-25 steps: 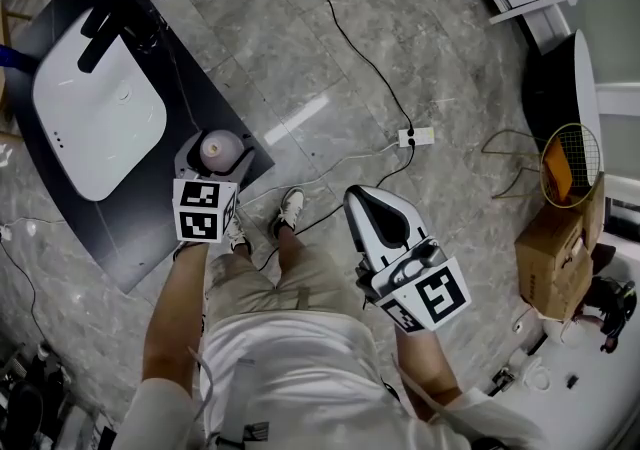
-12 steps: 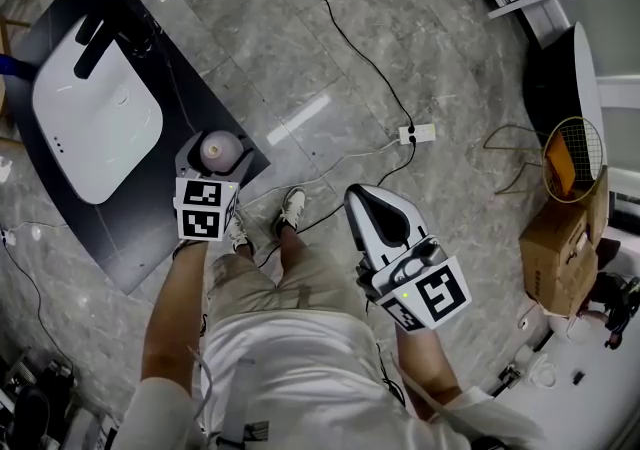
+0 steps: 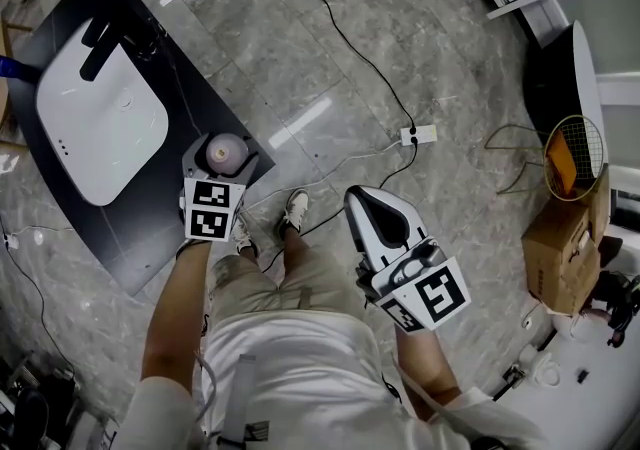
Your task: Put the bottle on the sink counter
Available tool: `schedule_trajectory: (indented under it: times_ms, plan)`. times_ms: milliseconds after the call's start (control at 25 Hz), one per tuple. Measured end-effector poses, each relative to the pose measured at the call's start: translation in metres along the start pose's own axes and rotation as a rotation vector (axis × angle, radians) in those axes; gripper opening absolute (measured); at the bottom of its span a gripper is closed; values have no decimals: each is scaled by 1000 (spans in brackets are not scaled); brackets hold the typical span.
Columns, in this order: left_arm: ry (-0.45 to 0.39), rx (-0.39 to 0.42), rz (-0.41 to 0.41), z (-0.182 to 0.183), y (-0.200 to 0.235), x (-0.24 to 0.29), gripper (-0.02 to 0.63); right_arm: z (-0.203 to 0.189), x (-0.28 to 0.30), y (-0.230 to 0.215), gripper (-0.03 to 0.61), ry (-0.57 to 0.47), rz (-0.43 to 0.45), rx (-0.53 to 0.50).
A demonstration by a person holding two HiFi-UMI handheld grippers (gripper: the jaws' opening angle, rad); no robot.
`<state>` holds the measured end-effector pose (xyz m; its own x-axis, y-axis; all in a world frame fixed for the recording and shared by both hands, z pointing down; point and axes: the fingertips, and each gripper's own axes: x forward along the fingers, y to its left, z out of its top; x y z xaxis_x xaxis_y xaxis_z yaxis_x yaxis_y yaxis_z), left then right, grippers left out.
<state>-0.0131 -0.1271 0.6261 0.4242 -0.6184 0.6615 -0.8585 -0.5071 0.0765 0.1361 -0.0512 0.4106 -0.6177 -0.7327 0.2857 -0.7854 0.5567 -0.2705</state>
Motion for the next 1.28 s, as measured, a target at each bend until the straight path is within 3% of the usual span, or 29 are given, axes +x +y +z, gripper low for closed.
schedule_trajectory:
  times_ms: [440,1280]
  plan:
    - [23,78,22,-6,-3,2,402,4,-3,11,11,-15,-26,-4]
    - [74,56,-18,-7,-7,6,403,22,-28,35,11,-69,-136,-26]
